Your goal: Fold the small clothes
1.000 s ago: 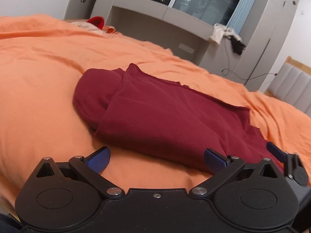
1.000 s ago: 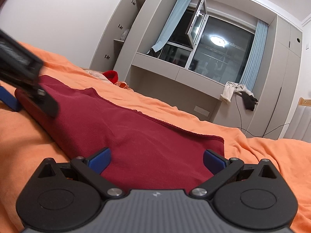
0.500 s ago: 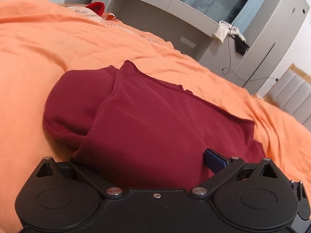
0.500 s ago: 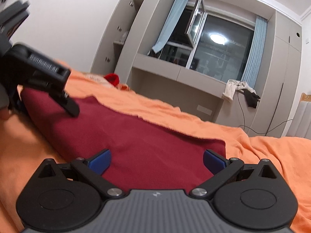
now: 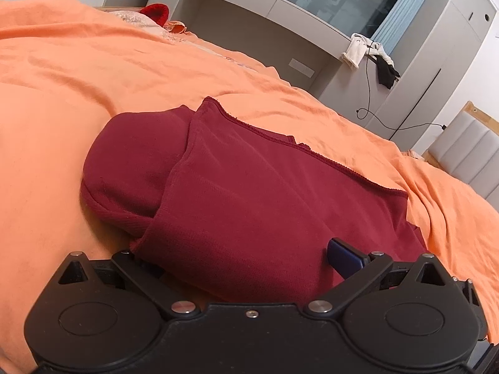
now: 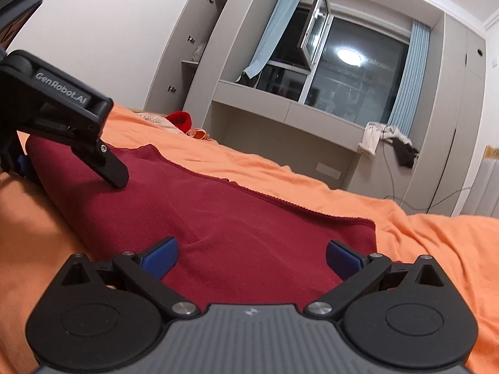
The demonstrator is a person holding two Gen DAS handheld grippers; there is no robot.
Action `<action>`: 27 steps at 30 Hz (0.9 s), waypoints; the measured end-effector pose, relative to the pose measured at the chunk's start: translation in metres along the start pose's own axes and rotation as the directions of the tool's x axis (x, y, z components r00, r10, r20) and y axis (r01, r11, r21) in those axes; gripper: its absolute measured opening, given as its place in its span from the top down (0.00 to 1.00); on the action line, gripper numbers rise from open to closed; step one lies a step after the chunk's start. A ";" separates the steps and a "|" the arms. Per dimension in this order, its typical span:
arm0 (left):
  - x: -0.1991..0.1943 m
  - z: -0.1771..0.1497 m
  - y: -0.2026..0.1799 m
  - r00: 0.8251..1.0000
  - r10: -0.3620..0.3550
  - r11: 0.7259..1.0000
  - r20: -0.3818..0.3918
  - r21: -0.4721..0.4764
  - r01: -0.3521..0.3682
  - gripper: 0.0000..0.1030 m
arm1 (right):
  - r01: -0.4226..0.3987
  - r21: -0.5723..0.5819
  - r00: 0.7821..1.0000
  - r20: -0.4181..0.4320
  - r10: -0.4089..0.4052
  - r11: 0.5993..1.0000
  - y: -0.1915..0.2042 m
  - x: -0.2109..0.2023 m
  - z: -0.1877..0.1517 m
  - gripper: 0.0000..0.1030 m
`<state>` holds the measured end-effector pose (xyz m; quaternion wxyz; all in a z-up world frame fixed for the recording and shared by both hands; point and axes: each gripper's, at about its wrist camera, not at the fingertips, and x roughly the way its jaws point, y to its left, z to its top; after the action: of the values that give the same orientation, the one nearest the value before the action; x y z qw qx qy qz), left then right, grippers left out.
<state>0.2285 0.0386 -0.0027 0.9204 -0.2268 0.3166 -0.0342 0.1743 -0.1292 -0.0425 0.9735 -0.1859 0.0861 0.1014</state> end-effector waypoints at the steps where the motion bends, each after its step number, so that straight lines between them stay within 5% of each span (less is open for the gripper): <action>1: 0.000 0.000 0.000 1.000 0.002 1.000 0.001 0.003 -0.002 0.01 | 0.004 -0.006 1.000 0.004 -0.004 1.000 0.002 0.000 0.000 0.00; 27: 0.003 -0.004 -0.008 1.000 0.021 0.999 0.007 0.044 -0.022 0.01 | 0.008 -0.007 1.000 0.011 -0.008 1.000 0.003 -0.002 -0.001 0.00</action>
<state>0.2290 0.0292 -0.0035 0.9265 -0.2032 0.3152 -0.0306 0.1720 -0.1273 -0.0440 0.9737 -0.1891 0.0797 0.0989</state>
